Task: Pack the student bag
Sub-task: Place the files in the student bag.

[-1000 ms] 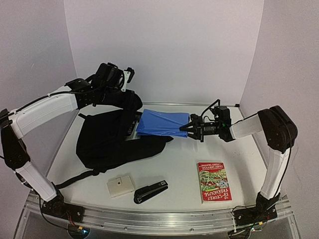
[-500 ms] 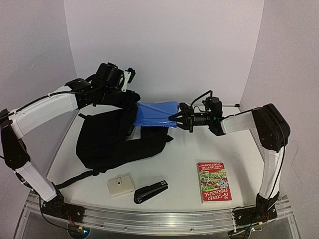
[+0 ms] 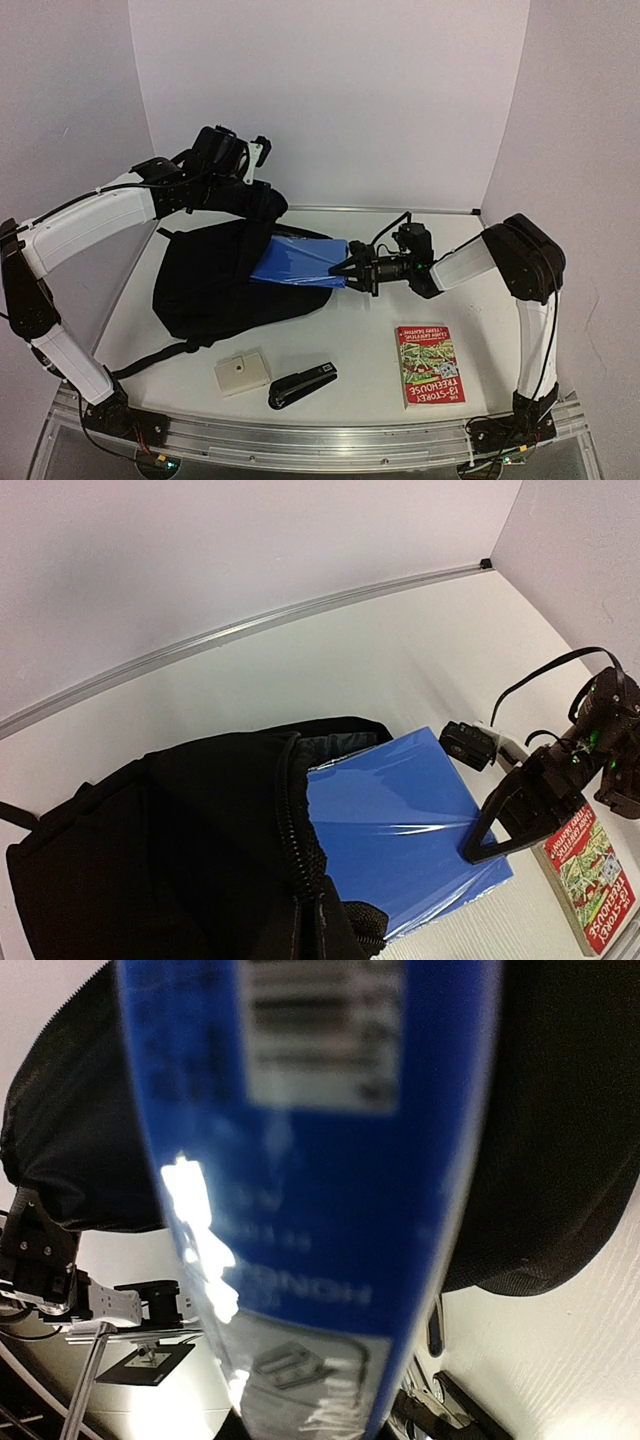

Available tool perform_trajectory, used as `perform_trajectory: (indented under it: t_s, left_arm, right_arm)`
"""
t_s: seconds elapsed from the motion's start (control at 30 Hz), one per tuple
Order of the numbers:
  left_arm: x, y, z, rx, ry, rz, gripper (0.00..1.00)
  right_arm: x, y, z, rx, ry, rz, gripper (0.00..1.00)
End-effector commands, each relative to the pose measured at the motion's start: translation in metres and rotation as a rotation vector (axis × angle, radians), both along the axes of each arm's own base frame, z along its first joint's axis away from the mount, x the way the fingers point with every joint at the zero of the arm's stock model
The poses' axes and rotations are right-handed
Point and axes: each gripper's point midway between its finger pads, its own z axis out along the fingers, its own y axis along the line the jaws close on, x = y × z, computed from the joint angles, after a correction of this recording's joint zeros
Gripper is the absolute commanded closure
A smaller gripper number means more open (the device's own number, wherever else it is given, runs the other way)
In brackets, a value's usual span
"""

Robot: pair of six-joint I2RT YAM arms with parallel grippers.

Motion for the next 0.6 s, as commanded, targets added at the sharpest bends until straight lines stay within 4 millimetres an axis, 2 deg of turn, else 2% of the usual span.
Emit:
perform_trajectory:
  t_s: [0.0,0.1,0.2,0.33,0.4,0.57]
  left_arm:
    - [0.001,0.001,0.052,-0.095,-0.131,0.001,1.0]
    - [0.001,0.0,0.05,-0.093,-0.128,-0.003,1.0]
    - [-0.001,-0.003,0.048,-0.094,-0.117,-0.026,1.0]
    - [-0.005,-0.012,0.047,-0.107,-0.101,-0.076,1.0]
    - [-0.006,-0.015,0.045,-0.106,-0.092,-0.091,1.0]
    - [-0.007,-0.022,0.036,-0.097,-0.062,-0.119,1.0]
  right_arm:
    - [-0.005,0.003,0.015,0.045,-0.076,0.022,1.0]
    - [0.001,0.005,0.021,0.051,-0.095,0.008,1.0]
    - [0.02,0.012,0.035,0.059,-0.131,-0.031,1.0]
    - [0.042,0.022,0.028,-0.032,-0.173,-0.067,1.0]
    - [0.044,0.029,0.022,-0.095,-0.205,-0.057,1.0]
    - [0.044,0.05,0.025,-0.11,-0.216,-0.017,1.0]
